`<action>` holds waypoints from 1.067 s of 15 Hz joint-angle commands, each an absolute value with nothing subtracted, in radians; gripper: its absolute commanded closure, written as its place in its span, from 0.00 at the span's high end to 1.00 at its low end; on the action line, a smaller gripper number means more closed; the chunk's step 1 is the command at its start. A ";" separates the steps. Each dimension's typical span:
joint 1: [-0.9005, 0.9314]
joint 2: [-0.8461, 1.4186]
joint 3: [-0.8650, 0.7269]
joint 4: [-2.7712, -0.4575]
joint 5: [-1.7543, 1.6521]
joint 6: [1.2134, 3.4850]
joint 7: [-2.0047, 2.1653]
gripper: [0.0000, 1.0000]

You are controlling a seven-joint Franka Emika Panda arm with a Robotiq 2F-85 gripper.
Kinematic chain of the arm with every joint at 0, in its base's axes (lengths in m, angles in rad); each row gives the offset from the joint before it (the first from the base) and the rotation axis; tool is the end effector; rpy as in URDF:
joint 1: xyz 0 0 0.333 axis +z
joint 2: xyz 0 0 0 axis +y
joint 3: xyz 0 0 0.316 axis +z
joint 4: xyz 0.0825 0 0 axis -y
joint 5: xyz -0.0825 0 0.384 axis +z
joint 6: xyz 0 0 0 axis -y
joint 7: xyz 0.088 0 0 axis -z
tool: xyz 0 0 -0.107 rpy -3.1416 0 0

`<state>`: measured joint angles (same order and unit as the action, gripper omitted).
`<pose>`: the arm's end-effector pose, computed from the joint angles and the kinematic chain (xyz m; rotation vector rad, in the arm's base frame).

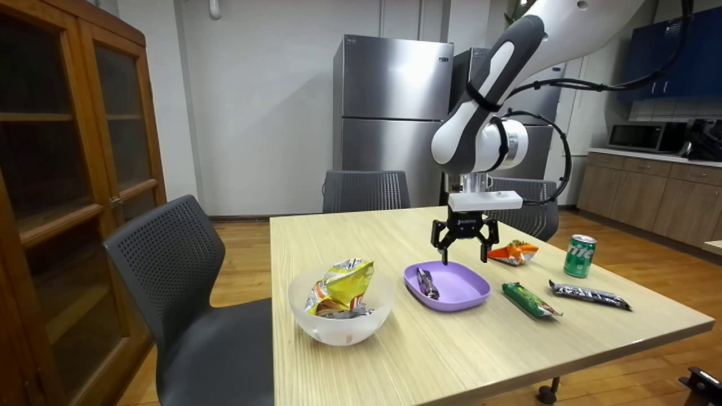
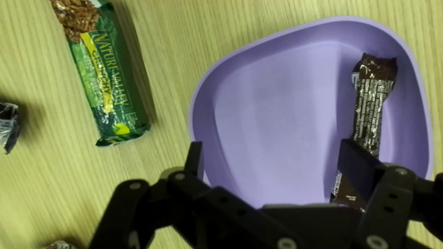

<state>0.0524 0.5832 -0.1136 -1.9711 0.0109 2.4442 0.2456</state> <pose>0.5996 -0.0361 0.1635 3.0368 -0.4593 -0.1547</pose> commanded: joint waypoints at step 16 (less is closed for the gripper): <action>-0.234 0.479 0.027 -2.243 0.105 2.755 -0.200 1.00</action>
